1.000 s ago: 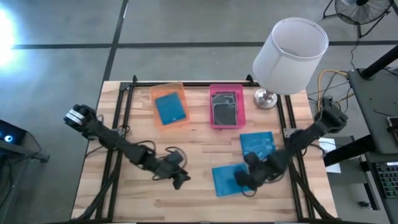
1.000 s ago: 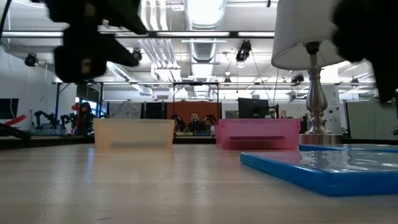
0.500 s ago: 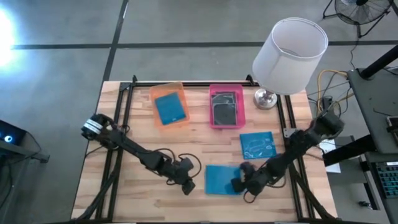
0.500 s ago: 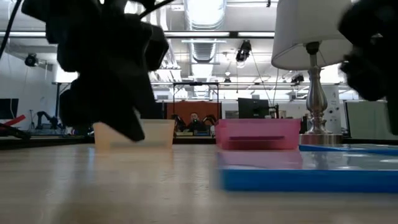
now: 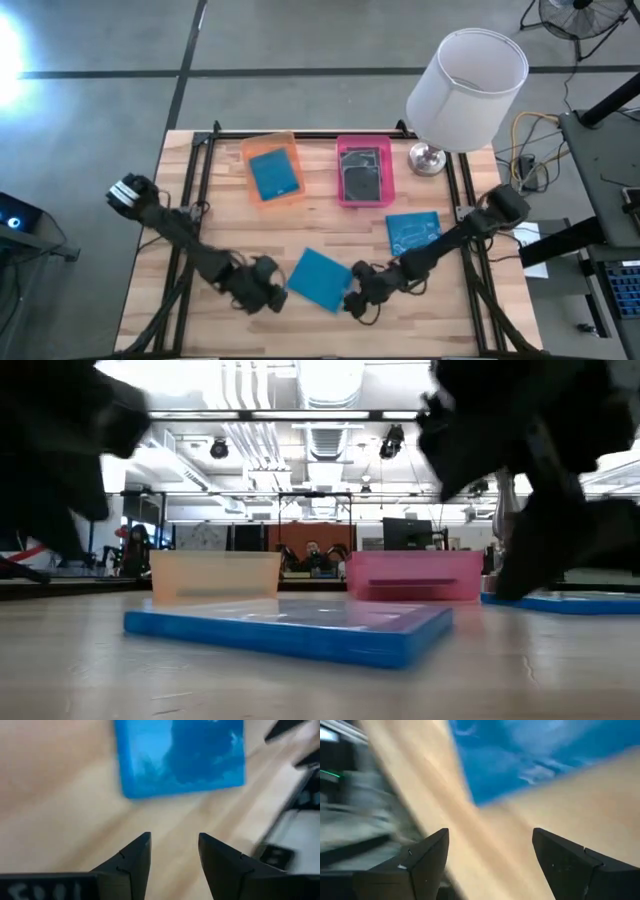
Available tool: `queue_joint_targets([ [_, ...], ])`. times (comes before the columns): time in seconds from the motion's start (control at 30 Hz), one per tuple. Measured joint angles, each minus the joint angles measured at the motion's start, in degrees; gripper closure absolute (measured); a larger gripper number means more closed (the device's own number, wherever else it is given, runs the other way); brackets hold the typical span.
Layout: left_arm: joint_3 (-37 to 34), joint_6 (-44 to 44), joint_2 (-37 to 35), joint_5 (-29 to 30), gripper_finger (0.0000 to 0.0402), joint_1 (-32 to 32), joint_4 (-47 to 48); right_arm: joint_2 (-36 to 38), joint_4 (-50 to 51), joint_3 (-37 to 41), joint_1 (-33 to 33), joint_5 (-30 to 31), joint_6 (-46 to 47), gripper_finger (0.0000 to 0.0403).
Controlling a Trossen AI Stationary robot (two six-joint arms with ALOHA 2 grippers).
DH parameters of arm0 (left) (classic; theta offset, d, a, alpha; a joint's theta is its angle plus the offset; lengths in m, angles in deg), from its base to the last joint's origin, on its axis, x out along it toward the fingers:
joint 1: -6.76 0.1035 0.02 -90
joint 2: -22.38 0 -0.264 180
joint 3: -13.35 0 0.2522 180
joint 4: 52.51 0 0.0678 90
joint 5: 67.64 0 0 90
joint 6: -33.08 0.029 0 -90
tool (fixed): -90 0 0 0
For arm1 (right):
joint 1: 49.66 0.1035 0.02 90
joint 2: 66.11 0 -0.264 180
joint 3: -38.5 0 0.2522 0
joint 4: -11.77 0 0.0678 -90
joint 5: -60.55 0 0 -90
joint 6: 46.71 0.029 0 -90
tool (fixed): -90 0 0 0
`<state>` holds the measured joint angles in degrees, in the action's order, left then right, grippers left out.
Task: Pick & place jewel cases by type
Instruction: Put the bottom blue CD case into the orange bin
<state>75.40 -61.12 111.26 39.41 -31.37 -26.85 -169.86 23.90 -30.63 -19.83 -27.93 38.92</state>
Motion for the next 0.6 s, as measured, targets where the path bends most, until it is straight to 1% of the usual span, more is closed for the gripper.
queue_joint_targets([
  [0.1,-1.16,-8.38,0.64,4.45,0.0255,-3.07,-4.55,3.11,18.69,-3.65,-2.07,1.15,-7.68,0.0122],
  [0.17,-1.09,-10.75,2.85,5.99,0.0255,-3.18,-7.95,3.92,26.12,-5.58,-5.29,2.59,-14.89,0.0122],
  [0.2,-1.09,-11.66,4.14,6.31,0.0255,-3.05,-8.70,3.97,27.18,-5.75,-7.55,1.72,-18.46,0.0122],
  [0.3,-0.32,-13.01,7.97,7.57,0.0255,-1.95,-10.95,1.78,20.75,-4.92,-14.53,-4.74,-26.66,0.0122],
  [0.43,2.04,-13.84,12.29,7.52,0.0255,-1.59,-11.28,0.82,18.25,-3.37,-20.05,-7.22,-32.69,0.0122],
  [0.53,3.48,-14.12,14.57,7.43,0.0255,-1.18,-11.54,-0.34,15.34,-1.63,-22.44,-16.03,-36.48,0.0122],
  [0.6,4.00,-14.10,15.93,7.41,0.0255,-0.71,-12.42,-1.85,12.76,-1.33,-22.56,-20.32,-37.14,0.0122],
])
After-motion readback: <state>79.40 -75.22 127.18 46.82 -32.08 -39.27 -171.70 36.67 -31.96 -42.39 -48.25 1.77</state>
